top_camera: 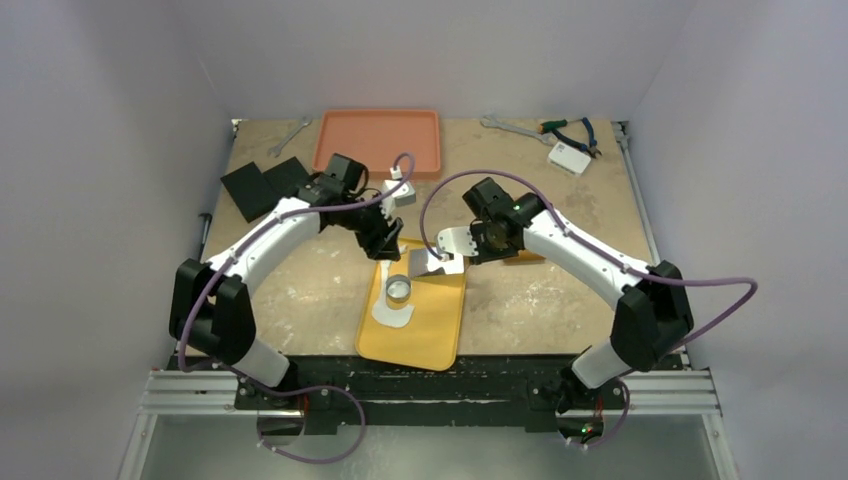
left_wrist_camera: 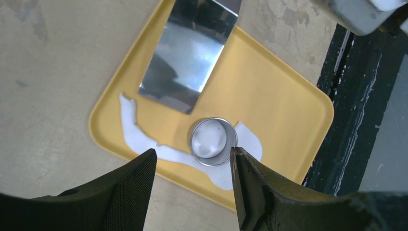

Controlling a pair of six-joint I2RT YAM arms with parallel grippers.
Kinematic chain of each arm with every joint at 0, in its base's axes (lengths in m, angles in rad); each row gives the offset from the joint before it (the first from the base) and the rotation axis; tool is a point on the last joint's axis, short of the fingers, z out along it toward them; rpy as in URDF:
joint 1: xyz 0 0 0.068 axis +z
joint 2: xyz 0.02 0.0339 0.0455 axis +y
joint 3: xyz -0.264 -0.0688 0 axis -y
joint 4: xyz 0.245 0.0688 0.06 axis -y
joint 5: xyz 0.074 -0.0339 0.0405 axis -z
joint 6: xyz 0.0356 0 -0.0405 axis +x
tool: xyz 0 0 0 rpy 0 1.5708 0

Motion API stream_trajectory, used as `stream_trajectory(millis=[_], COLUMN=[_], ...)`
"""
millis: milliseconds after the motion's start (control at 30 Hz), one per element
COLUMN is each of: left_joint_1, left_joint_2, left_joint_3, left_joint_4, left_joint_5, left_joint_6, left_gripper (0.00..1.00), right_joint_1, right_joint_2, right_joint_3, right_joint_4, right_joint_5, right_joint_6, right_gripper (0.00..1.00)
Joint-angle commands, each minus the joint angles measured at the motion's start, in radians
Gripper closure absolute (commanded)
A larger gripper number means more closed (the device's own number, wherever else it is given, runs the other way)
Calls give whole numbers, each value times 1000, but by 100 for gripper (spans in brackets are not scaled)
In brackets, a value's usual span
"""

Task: Roll out the dumpling wrappers from the dough
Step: Pick up the spatula from the work surface, then pick up the dumpling mold from the work surface.

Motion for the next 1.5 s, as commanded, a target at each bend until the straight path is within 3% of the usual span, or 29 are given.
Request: stream_trajectory(millis=[0,300,533,833,1100,1233,1333,1467], left_joint_1=[-69,-183,-243,-267,-270,-270,-269,-267], left_joint_2=[-31,43,122,165,183,200,195,173], left_joint_3=[-65,-120,-105,-131,-145,-139,-113,-61], left_joint_4=[120,197,123,199,167,173,150,124], left_joint_5=[-83,-273,-269,-356,-371,-354,-318,-283], left_joint_6=[10,91,180,173,209,193,184,151], left_gripper=[42,43,45,54,57,72,100,100], right_joint_1=[26,26,26,26,26,26,27,26], right_joint_2=[-96,-245,-280,-331,-365,-366,-370,-380], right_joint_3=[38,-103,-163,-198,-221,-226,-233,-233], right_joint_4=[-98,-59,-20,22,37,44,50,58], right_joint_5=[48,43,43,26,19,8,7,2], right_joint_6=[148,272,330,332,326,326,329,352], right_gripper=[100,100,100,100,100,100,100,100])
